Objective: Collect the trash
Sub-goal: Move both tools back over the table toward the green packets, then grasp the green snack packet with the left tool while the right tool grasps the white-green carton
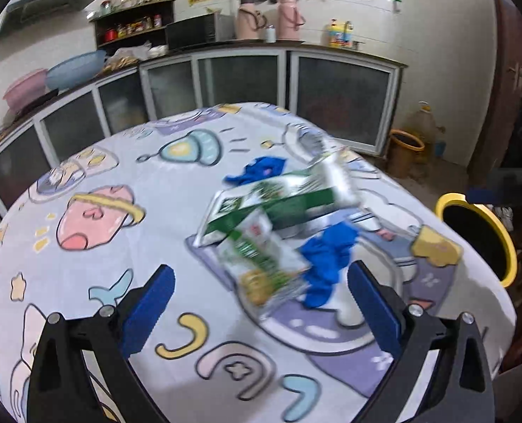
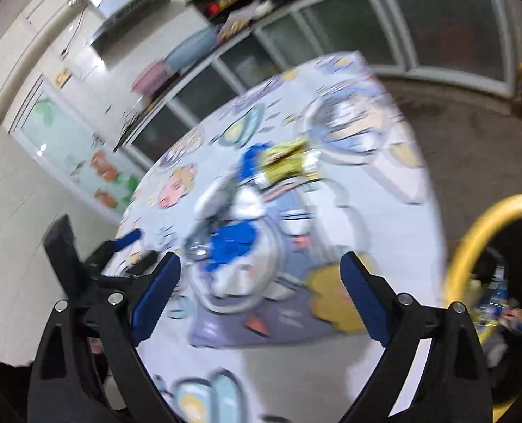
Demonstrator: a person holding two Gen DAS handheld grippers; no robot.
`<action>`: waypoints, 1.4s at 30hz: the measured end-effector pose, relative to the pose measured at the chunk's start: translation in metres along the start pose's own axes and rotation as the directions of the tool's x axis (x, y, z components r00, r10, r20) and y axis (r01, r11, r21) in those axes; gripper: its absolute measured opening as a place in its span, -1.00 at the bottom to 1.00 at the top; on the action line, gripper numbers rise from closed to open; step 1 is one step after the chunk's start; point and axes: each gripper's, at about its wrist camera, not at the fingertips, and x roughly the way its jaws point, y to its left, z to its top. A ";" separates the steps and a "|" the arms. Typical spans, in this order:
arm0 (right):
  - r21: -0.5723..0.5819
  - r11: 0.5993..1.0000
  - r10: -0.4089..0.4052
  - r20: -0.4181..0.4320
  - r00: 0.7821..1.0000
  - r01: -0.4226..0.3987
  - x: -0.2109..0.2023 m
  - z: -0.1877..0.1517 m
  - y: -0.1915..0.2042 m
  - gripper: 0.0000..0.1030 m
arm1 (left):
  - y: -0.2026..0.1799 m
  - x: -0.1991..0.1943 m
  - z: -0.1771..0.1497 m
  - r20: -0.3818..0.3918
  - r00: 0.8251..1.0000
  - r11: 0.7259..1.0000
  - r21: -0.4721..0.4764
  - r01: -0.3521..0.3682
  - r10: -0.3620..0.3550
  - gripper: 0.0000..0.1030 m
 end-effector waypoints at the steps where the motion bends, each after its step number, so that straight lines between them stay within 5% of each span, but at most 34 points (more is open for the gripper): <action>1: 0.000 1.000 0.016 -0.019 1.000 -0.016 0.009 0.005 0.007 0.71 | 0.005 0.003 -0.002 0.000 1.000 1.000 -0.011 0.000 0.000 0.84; 6: 0.077 0.990 0.128 -0.133 0.983 -0.118 0.068 0.038 0.031 0.67 | 0.010 0.029 -0.002 -0.035 0.999 0.997 -0.075 0.024 -0.027 0.84; 15: 0.106 0.986 0.145 -0.208 0.967 -0.125 0.116 0.063 0.042 0.53 | 0.010 0.072 0.007 -0.103 0.995 0.997 -0.078 -0.001 -0.007 0.84; 19: 0.115 0.988 0.131 -0.236 0.963 -0.106 0.132 0.066 0.037 0.20 | 0.012 0.084 0.010 -0.119 0.993 0.996 -0.086 -0.007 -0.003 0.83; 22: 0.109 0.989 0.120 -0.245 0.962 -0.096 0.139 0.067 0.038 0.11 | 0.019 0.086 0.014 -0.110 0.994 0.994 -0.110 -0.005 -0.007 0.56; 27: 0.086 0.995 0.064 -0.279 0.958 -0.041 0.153 0.065 0.038 -0.46 | 0.030 0.097 0.009 -0.161 0.987 0.990 -0.140 -0.027 0.004 -0.37; 29: 0.071 0.997 0.035 -0.270 0.962 -0.017 0.153 0.063 0.039 -0.53 | 0.039 0.096 0.007 -0.161 0.987 0.984 -0.177 -0.010 -0.019 -0.50; 42: 0.012 1.000 0.005 -0.181 0.983 -0.002 0.115 0.061 0.063 -0.60 | 0.070 0.035 -0.003 -0.088 0.996 0.975 -0.223 -0.003 -0.017 -0.61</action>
